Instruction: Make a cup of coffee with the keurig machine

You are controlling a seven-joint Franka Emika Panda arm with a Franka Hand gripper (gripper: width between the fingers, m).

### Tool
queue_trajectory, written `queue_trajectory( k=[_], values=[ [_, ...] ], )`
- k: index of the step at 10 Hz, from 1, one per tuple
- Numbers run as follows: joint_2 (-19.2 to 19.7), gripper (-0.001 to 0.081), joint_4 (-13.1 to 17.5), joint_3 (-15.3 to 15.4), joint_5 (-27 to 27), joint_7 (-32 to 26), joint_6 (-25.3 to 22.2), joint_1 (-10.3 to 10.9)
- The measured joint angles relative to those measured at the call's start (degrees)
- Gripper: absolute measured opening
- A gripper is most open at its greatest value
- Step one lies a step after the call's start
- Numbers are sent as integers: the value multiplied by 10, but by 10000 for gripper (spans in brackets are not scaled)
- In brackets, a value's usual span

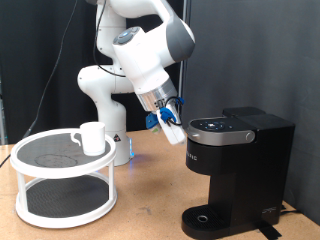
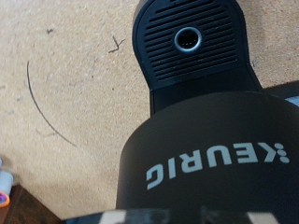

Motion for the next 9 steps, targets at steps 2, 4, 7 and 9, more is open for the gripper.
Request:
queue_trajectory(
  k=[2,4,7,9],
  values=[
    [-4,0,-3,-2,21,-67,-2,0],
    [-17,0,-9,-6,29,-102,-17,-3],
    [-35,0,-20,-11,29,-106,-23,-3],
    [-48,0,-25,-12,33,-121,-47,-3]
  ],
)
